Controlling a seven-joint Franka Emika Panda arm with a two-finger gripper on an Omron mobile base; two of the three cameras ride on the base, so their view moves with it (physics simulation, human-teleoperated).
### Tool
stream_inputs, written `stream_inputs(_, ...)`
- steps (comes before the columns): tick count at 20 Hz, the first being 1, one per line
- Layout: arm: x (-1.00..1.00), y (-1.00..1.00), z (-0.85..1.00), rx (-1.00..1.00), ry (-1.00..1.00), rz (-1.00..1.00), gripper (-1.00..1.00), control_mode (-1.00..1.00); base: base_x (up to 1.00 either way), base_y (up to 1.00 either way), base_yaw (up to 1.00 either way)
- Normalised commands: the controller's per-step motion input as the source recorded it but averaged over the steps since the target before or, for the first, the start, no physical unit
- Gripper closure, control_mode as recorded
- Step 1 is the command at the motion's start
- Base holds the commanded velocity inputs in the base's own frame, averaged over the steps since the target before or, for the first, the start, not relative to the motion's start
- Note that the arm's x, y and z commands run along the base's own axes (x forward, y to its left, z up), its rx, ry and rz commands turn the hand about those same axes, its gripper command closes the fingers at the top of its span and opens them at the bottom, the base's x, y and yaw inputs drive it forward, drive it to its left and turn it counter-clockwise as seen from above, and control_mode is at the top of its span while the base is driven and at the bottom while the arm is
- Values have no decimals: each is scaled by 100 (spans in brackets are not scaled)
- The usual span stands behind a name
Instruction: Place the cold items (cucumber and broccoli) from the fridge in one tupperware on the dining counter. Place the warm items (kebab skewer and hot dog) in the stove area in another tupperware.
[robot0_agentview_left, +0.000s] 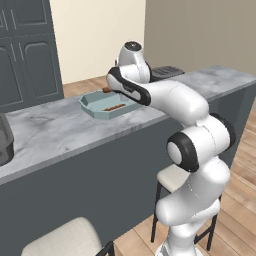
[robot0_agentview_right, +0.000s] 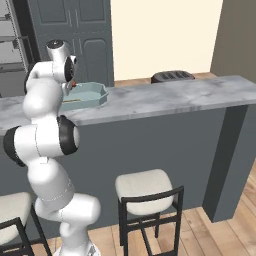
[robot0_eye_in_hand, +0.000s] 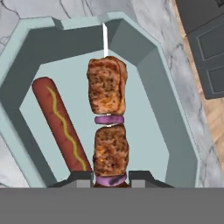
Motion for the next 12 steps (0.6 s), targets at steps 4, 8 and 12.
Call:
stream_inputs(4, 38, 18, -42, -1, 0, 2, 100, -100, 0, 0, 0)
stream_inputs(8, 16, 13, -48, -5, 0, 7, 100, -100, 0, 0, 0)
stream_inputs(12, 10, 8, -39, -1, 0, 11, 100, -100, 0, 0, 0)
